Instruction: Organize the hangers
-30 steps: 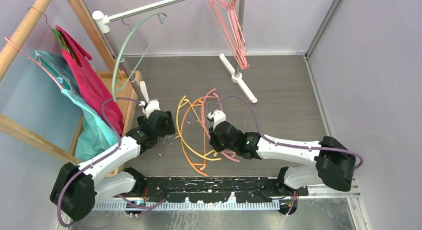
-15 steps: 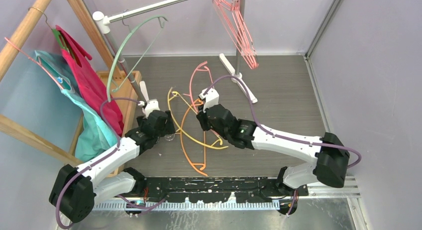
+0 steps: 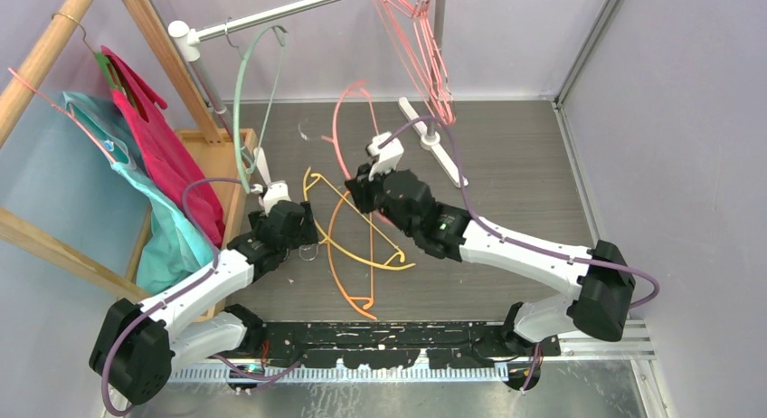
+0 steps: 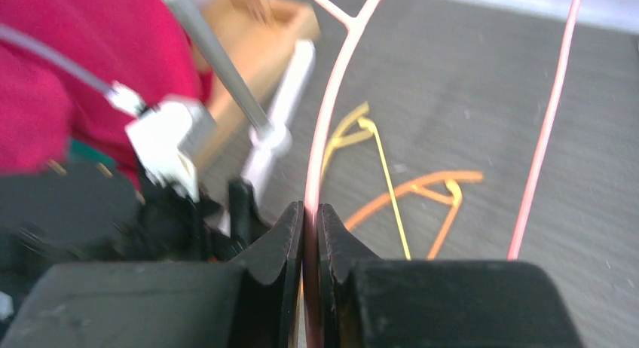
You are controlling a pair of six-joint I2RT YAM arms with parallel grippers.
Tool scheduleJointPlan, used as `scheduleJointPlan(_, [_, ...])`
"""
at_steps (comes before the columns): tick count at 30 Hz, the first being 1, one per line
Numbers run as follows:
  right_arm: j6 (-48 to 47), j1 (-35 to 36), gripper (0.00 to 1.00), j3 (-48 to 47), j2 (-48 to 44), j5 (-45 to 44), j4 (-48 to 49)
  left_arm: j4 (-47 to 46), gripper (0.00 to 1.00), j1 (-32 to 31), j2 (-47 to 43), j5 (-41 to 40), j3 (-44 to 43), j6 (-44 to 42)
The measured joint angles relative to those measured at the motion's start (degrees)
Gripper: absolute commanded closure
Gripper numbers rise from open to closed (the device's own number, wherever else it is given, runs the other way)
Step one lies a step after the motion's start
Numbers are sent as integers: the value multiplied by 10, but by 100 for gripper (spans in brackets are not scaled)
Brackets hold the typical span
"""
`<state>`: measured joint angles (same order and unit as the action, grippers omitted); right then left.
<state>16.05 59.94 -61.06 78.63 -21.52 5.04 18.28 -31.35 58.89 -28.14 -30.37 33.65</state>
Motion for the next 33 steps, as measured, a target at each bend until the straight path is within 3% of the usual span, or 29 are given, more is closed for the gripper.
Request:
scheduleJointPlan(10, [43,-63,99,-77,-14,53,108,0,2,0,-7,-1,1,-1])
scheduleJointPlan(20, [174,-163,99,-146,52,234,200,0,2,0,-6,-1,1,-3])
scheduleJointPlan(33, [254,-166,99,-217,136,355,257,-2,2,0,9,-5,1,-6])
